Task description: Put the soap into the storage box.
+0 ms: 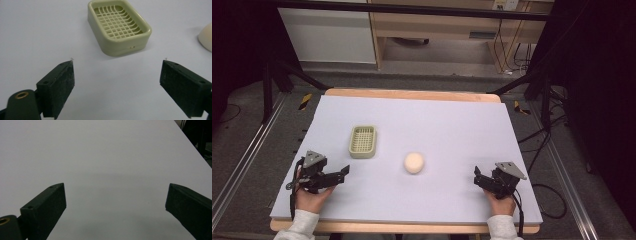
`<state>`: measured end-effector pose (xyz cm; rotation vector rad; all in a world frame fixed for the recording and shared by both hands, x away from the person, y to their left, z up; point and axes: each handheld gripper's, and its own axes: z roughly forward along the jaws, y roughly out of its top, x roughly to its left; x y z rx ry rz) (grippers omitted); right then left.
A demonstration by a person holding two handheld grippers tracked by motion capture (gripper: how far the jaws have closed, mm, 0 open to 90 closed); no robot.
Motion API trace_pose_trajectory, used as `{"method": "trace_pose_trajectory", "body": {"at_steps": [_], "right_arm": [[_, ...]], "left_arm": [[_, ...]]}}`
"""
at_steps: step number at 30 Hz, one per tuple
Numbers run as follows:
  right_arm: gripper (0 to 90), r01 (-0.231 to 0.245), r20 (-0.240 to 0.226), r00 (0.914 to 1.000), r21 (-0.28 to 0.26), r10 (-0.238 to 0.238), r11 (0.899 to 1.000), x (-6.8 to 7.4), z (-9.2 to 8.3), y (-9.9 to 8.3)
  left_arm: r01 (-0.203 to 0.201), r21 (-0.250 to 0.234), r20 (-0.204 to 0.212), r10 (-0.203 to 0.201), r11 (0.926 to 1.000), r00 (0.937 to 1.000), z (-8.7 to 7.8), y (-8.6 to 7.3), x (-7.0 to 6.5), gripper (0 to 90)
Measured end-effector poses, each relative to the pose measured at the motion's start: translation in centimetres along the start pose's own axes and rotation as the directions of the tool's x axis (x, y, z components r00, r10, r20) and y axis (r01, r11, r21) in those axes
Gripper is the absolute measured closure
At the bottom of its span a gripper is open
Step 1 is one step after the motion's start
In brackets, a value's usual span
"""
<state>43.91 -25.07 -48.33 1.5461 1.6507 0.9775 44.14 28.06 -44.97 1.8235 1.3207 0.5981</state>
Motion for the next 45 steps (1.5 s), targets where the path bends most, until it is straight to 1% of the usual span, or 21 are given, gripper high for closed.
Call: {"method": "trace_pose_trajectory", "body": {"at_steps": [3,4,5,6,9,11,16,23,25,26,31,32,33,34,36,38,43,44,45], "right_arm": [[3.7,0.007,-0.002,1.0000,-0.005,-0.007,1.000,0.0,-0.1,0.0],[3.7,-0.001,-0.004,1.0000,-0.005,0.001,1.000,0.0,-0.1,0.0],[3.7,-0.001,-0.004,1.0000,-0.005,0.001,1.000,0.0,-0.1,0.0],[3.7,-0.007,-0.015,0.9999,0.007,0.007,1.000,-0.1,-0.1,0.0],[3.8,-0.004,-0.016,0.9999,0.014,0.004,1.000,-0.1,0.0,0.0],[4.0,0.003,-0.017,0.9998,0.015,-0.002,1.000,0.0,0.0,0.0],[4.0,0.002,-0.022,0.9998,0.023,-0.001,1.000,0.1,0.0,-0.1],[4.0,0.014,-0.021,0.9997,0.021,-0.013,1.000,0.2,0.1,-0.1],[4.0,0.016,-0.027,0.9995,0.026,-0.015,1.000,0.3,0.1,-0.1],[4.0,0.017,-0.027,0.9995,0.027,-0.017,0.999,0.3,0.1,-0.1],[4.1,0.018,-0.023,0.9996,0.025,-0.018,1.000,0.3,0.1,-0.1],[4.1,0.019,-0.023,0.9996,0.025,-0.018,1.000,0.3,0.1,-0.1],[4.1,0.019,-0.023,0.9996,0.025,-0.018,1.000,0.3,0.1,-0.1],[4.1,0.017,-0.026,0.9995,0.028,-0.017,0.999,0.3,0.1,-0.1],[4.1,0.017,-0.027,0.9995,0.030,-0.016,0.999,0.3,0.1,-0.1],[4.1,0.017,-0.026,0.9995,0.031,-0.017,0.999,0.3,0.1,-0.1],[4.1,0.021,-0.025,0.9995,0.028,-0.020,0.999,0.3,0.2,-0.1],[4.1,0.020,-0.025,0.9995,0.029,-0.019,0.999,0.3,0.2,-0.1],[4.1,0.020,-0.024,0.9995,0.028,-0.020,0.999,0.3,0.1,-0.1]], "left_arm": [[-0.007,-0.010,0.006,0.007,0.9999,1.0000,-0.1,0.2,-0.3,12.1],[-0.007,-0.020,0.009,0.007,0.9998,0.9999,-0.3,0.3,-0.5,12.2],[-0.007,-0.020,0.009,0.007,0.9998,0.9999,-0.3,0.3,-0.5,12.2],[-0.011,-0.027,0.008,0.011,0.9996,0.9999,-0.3,0.4,-0.6,12.2],[-0.016,-0.025,0.015,0.016,0.9996,0.9998,-0.4,0.5,-0.7,12.1],[-0.003,-0.032,0.025,0.004,0.9995,0.9997,-0.5,0.6,-0.8,12.0],[-0.016,-0.047,0.038,0.018,0.9988,0.9991,-0.8,0.9,-1.3,12.0],[-0.025,-0.041,0.046,0.027,0.9988,0.9986,-0.7,1.0,-1.9,12.3],[-0.036,-0.037,0.057,0.038,0.9987,0.9976,-0.7,1.0,-2.3,12.3],[-0.035,-0.040,0.061,0.037,0.9986,0.9974,-0.7,1.0,-2.4,12.5],[-0.048,-0.035,0.067,0.050,0.9982,0.9965,-0.6,1.1,-2.8,12.4],[-0.052,-0.032,0.075,0.054,0.9982,0.9957,-0.6,1.1,-3.0,12.6],[-0.052,-0.032,0.075,0.054,0.9982,0.9957,-0.6,1.1,-3.0,13.0],[-0.042,-0.035,0.084,0.045,0.9985,0.9955,-0.5,1.1,-3.1,13.3],[-0.046,-0.034,0.089,0.049,0.9984,0.9949,-0.5,1.2,-3.3,13.3],[-0.054,-0.032,0.090,0.057,0.9980,0.9943,-0.5,1.2,-3.4,13.3],[-0.057,-0.039,0.093,0.060,0.9976,0.9939,-0.4,1.4,-3.8,13.3],[-0.065,-0.037,0.089,0.069,0.9972,0.9936,-0.4,1.5,-3.9,13.2],[-0.062,-0.039,0.092,0.066,0.9973,0.9936,-0.4,1.5,-4.0,13.2]]}}
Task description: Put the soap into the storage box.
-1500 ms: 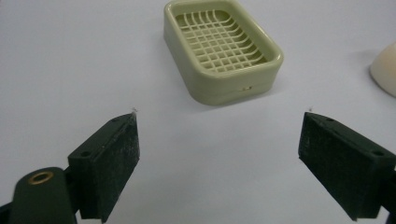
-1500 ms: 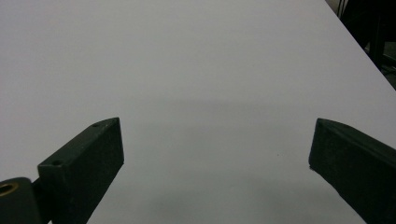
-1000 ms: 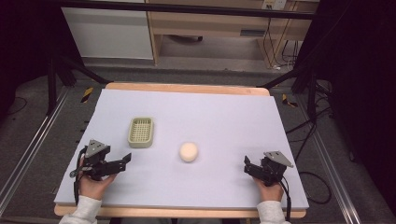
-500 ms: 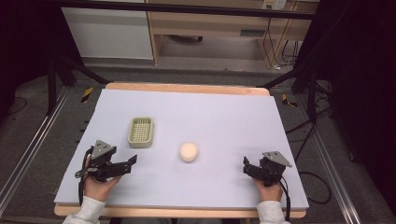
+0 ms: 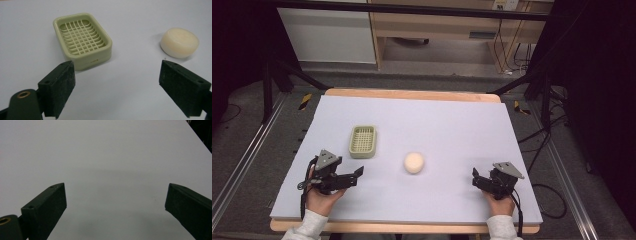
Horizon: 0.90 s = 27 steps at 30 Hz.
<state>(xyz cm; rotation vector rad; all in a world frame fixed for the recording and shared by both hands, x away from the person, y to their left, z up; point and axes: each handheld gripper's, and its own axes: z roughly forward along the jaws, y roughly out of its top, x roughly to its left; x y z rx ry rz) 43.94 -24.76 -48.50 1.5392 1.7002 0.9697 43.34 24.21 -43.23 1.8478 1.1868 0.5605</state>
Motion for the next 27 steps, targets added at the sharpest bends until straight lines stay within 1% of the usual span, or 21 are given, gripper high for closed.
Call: {"method": "trace_pose_trajectory", "body": {"at_steps": [2,3,8,10,11,16,17,18,22,23,25,27], "right_arm": [[4.2,0.001,0.000,1.0000,0.000,-0.001,1.000,0.0,0.0,0.0],[4.2,0.000,-0.001,1.0000,0.001,0.000,1.000,0.0,0.0,0.0],[4.2,0.003,0.002,1.0000,-0.001,-0.003,1.000,0.0,0.0,0.0],[4.2,0.002,0.000,1.0000,0.001,-0.002,1.000,0.0,0.0,0.0],[4.2,0.003,0.000,1.0000,-0.001,-0.003,1.000,0.0,0.0,0.0],[4.3,0.003,0.000,1.0000,0.000,-0.003,1.000,0.1,0.0,0.0],[4.3,0.013,0.003,0.9999,-0.002,-0.013,1.000,0.0,0.0,0.0],[4.3,0.013,0.003,0.9999,-0.002,-0.013,1.000,0.0,0.0,0.0],[4.4,0.016,0.002,0.9999,-0.001,-0.016,1.000,0.0,0.1,0.0],[4.5,0.016,0.003,0.9999,0.000,-0.016,1.000,0.0,0.0,0.0],[4.5,0.015,0.002,0.9999,-0.001,-0.015,1.000,0.0,0.1,0.0],[4.5,0.016,0.002,0.9999,0.001,-0.016,1.000,0.0,0.1,0.0]], "left_arm": [[0.002,-0.002,0.005,-0.002,1.0000,1.0000,0.1,0.1,-0.2,13.3],[-0.006,-0.001,0.004,0.006,1.0000,1.0000,0.1,0.1,-0.3,13.3],[-0.015,-0.003,0.009,0.015,0.9999,0.9998,0.1,0.3,-0.6,13.3],[-0.026,0.000,0.012,0.026,0.9997,0.9996,0.1,0.4,-0.7,13.3],[-0.024,-0.006,0.015,0.024,0.9997,0.9996,0.2,0.5,-0.9,13.3],[-0.038,-0.006,0.017,0.038,0.9993,0.9991,0.1,0.6,-1.2,13.3],[-0.040,-0.010,0.020,0.040,0.9992,0.9990,0.1,0.7,-1.4,13.3],[-0.040,-0.010,0.020,0.040,0.9992,0.9990,0.1,0.7,-1.4,13.3],[-0.053,-0.011,0.024,0.053,0.9986,0.9983,0.2,0.9,-1.7,13.3],[-0.064,-0.008,0.029,0.064,0.9979,0.9975,0.2,1.0,-2.0,13.4],[-0.061,-0.014,0.029,0.061,0.9981,0.9977,0.2,1.0,-2.1,13.4],[-0.066,-0.014,0.035,0.066,0.9977,0.9972,0.3,1.1,-2.3,13.6]]}}
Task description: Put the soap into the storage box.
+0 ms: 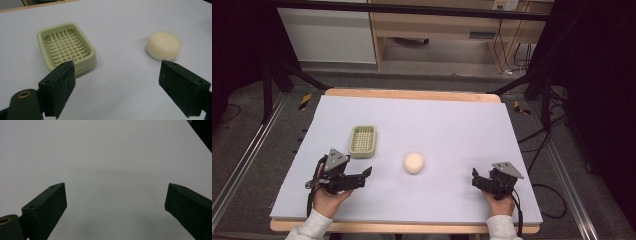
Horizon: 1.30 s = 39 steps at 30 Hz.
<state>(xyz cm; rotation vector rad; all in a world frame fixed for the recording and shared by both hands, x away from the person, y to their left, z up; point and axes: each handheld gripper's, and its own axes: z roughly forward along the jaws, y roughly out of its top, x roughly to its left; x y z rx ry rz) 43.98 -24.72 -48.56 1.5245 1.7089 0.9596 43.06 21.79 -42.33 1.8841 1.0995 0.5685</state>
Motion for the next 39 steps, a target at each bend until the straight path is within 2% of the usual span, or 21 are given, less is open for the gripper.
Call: {"method": "trace_pose_trajectory", "body": {"at_steps": [16,21,30,39], "right_arm": [[4.8,-0.003,0.000,1.0000,0.005,0.003,1.000,0.1,0.0,0.0],[4.8,-0.003,-0.004,1.0000,0.015,0.003,1.000,0.1,0.1,0.0],[4.8,0.011,0.004,0.9999,0.016,-0.011,1.000,0.2,0.1,0.0],[5.2,0.016,0.006,0.9999,0.018,-0.016,1.000,0.2,0.2,0.0]], "left_arm": [[-0.058,0.018,0.024,0.058,0.9981,0.9980,0.7,0.3,-1.6,14.1],[-0.056,0.019,0.034,0.055,0.9983,0.9979,0.9,0.5,-1.8,14.1],[-0.075,0.049,0.049,0.072,0.9960,0.9962,1.6,1.1,-2.5,14.8],[-0.096,0.034,0.063,0.094,0.9948,0.9936,2.3,2.2,-3.7,15.5]]}}
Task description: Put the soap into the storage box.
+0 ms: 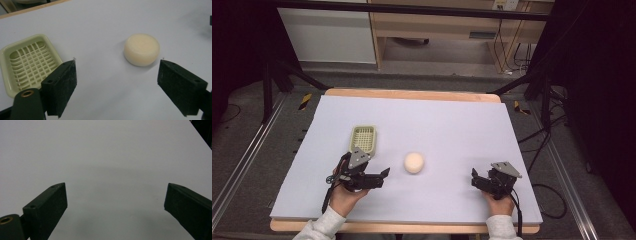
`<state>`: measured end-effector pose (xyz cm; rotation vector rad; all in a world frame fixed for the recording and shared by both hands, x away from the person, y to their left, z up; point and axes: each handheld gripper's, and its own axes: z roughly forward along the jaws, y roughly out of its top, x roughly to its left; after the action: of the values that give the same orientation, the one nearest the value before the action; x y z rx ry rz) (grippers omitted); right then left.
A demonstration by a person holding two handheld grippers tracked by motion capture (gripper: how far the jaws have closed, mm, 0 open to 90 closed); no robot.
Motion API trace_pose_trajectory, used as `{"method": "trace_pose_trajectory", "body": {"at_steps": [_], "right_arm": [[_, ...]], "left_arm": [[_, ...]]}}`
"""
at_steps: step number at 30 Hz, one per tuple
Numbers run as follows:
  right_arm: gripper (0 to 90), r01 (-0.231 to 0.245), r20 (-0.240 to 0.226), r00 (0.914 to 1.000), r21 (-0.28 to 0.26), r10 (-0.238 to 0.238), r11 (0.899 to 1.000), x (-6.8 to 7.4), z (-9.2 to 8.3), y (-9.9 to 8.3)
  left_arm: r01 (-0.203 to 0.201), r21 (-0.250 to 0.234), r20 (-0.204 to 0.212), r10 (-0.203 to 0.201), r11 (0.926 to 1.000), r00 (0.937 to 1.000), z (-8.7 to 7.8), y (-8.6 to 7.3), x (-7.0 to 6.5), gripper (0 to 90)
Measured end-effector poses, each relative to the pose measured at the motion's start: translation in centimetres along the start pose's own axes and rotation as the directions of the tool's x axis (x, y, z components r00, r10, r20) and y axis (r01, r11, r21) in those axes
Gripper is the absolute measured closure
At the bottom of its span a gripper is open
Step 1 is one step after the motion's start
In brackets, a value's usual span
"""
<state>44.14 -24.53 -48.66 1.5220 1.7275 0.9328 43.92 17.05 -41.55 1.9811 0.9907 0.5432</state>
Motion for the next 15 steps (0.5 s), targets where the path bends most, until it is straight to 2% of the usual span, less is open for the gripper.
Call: {"method": "trace_pose_trajectory", "body": {"at_steps": [7,15], "right_arm": [[5.9,0.004,0.004,1.0000,0.003,-0.004,1.000,0.1,0.0,0.0],[7.4,0.006,0.002,1.0000,0.008,-0.006,1.000,0.1,0.0,0.0]], "left_arm": [[0.004,-0.034,0.008,-0.004,0.9994,1.0000,0.3,1.4,-0.4,15.6],[-0.009,-0.019,-0.004,0.009,0.9998,0.9999,1.1,1.7,-0.4,15.7]]}}
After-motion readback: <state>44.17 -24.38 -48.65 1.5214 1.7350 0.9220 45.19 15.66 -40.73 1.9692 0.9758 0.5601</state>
